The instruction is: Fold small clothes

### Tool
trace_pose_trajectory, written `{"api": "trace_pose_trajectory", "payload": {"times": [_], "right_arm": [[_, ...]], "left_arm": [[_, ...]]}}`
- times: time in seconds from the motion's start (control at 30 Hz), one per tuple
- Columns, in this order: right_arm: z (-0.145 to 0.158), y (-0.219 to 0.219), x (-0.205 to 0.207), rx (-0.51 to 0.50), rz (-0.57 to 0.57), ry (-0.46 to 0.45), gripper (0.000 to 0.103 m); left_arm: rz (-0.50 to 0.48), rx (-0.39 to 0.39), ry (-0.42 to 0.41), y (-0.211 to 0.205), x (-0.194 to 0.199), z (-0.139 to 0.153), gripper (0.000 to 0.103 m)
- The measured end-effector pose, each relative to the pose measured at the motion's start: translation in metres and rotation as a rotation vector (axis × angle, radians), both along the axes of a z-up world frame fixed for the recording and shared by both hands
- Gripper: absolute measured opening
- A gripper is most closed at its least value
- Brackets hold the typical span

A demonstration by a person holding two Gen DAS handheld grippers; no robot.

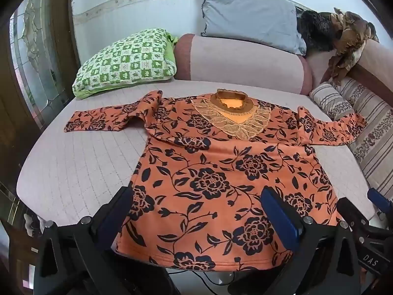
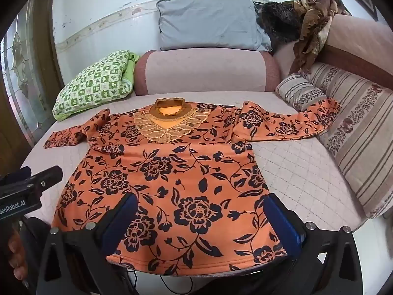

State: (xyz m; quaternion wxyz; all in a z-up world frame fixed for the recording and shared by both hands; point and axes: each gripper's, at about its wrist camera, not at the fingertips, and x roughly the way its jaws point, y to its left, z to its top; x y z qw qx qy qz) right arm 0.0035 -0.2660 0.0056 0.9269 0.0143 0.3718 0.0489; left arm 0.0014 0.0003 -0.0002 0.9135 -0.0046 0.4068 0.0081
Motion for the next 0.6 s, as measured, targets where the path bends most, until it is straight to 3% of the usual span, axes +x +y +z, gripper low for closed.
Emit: {"api": "trace_pose_trajectory", "payload": {"times": [0.43,0.6], "right_arm": [[-0.005,0.02,-0.005,-0.024,0.012,0.0,0.103],[0.006,0.015,-0.004,-0.027,0.024,-0.012,0.103]], "left_arm": [[0.013,-0.027,-0.039,0.009,-0.003,-0.001,0.103],[0.014,-0.031,-0.04,0.01,-0.003,-0.001,0.103]]}}
